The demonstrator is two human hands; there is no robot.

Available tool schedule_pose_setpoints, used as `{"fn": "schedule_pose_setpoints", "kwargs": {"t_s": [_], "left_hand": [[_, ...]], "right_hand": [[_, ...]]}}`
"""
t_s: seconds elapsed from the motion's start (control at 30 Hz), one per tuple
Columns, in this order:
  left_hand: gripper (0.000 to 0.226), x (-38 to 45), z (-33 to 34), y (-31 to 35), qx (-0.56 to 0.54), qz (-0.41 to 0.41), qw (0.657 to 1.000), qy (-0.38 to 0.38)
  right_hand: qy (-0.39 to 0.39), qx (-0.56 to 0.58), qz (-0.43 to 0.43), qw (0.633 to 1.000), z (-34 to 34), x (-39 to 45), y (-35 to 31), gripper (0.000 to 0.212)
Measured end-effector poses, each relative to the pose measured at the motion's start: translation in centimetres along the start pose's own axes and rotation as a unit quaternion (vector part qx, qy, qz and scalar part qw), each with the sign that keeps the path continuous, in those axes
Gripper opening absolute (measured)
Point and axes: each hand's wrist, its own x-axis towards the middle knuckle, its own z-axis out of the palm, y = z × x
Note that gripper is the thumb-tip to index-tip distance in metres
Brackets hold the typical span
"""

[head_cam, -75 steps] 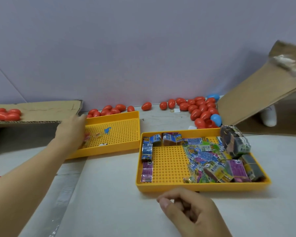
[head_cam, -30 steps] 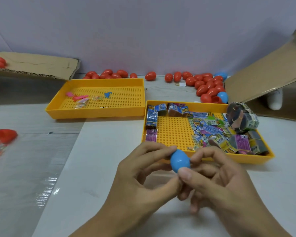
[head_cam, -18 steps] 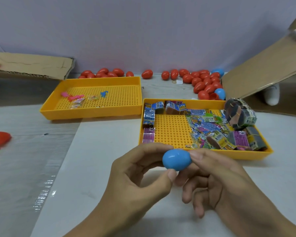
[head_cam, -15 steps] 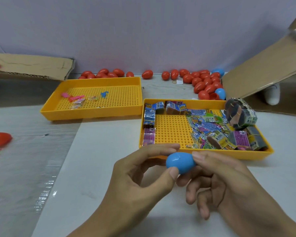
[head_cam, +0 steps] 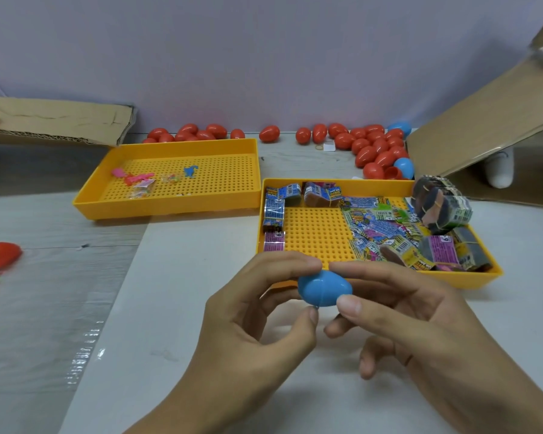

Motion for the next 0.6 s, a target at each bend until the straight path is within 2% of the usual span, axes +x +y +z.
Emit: {"fn": "schedule_pose_setpoints", "kwargs": {"t_s": [0.23,0.3,0.6], "left_hand": [[0.038,-0.02,0.02,0.01,0.000,-0.004,1.000,-0.005],[0.039,-0.01,0.02,0.03,0.004,-0.006,1.000,-0.005],[0.042,-0.07,0.02,0.49,0.005,-0.035,0.999,-0.005]], "right_hand": [[0.015,-0.001,0.005,1.000,-0.07,-0.12,-0.20,0.039],[0.014,0.006,0.019,1.000,-0.11,-0.06,-0.23,0.030],[0.017,-0.003,0.037,0.999,0.09,0.02,0.03,0.046]]}}
